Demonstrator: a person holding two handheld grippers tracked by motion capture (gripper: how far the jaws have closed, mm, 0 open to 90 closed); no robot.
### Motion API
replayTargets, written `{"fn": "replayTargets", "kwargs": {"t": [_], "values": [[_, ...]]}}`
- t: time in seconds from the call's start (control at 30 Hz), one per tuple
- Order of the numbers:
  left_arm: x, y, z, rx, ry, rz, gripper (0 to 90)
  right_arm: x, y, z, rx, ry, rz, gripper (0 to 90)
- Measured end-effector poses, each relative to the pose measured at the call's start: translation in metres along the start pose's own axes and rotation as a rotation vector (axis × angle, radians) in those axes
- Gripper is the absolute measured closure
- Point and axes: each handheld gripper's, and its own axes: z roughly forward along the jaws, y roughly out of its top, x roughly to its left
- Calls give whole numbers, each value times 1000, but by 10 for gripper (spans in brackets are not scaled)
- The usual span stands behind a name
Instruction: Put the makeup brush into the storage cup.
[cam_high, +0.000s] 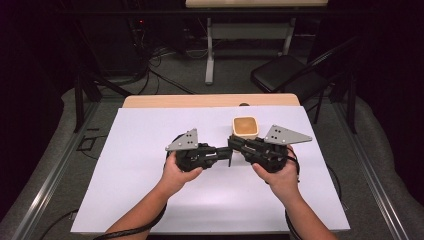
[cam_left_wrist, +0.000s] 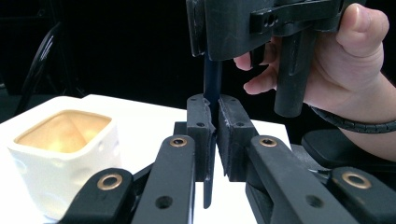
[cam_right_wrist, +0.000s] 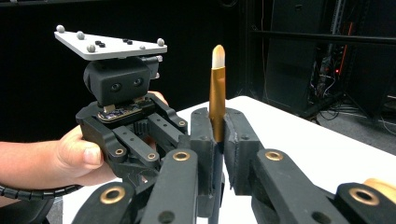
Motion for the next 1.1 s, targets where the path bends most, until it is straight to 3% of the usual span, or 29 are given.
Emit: {"fn": "replayTargets", "kwargs": {"t": [1.1], "values": [[1,-1,1,4,-8,-14,834,1,-1,-1,6,-9,-14,836]]}}
